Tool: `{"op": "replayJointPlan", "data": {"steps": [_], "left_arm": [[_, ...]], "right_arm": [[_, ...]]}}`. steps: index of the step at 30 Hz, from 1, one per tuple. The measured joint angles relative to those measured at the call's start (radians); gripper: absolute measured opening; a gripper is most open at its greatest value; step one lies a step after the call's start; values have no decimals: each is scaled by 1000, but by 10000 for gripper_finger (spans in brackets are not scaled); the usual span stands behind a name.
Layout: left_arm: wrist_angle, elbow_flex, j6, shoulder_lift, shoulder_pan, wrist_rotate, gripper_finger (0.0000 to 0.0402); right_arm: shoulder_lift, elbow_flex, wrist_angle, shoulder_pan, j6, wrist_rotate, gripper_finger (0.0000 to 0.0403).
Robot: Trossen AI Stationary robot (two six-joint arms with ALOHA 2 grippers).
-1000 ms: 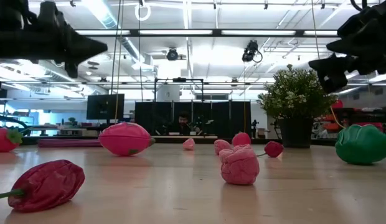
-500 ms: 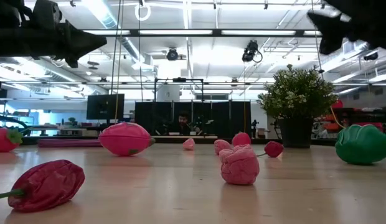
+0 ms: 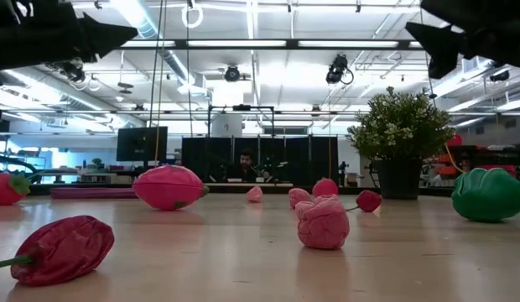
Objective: Pick and placing Produce into tupperware
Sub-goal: Put the green bell pepper into the blue bin
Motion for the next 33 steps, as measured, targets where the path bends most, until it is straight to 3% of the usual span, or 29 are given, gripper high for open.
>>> {"op": "replayJointPlan", "data": {"steps": [3, 6, 13, 20, 25, 33], "left_arm": [[21, 1, 113, 0, 0, 0, 12], [12, 18, 179, 0, 0, -2, 14], [-40, 89, 176, 0, 0, -82, 46], [-140, 137, 175, 0, 0, -90, 114], [-142, 142, 126, 0, 0, -91, 172], [-165, 142, 120, 0, 0, -91, 220]], "right_arm": [[109, 80, -2, 0, 0, 15, 230], [257, 249, -107, 1, -16, 12, 230], [690, 771, -751, 1, -11, 15, 230], [1054, 1149, -1326, 10, 217, 31, 230], [1221, 1260, -1538, 49, 330, 4, 230], [1418, 1256, -1552, 227, 363, -134, 230]]}}
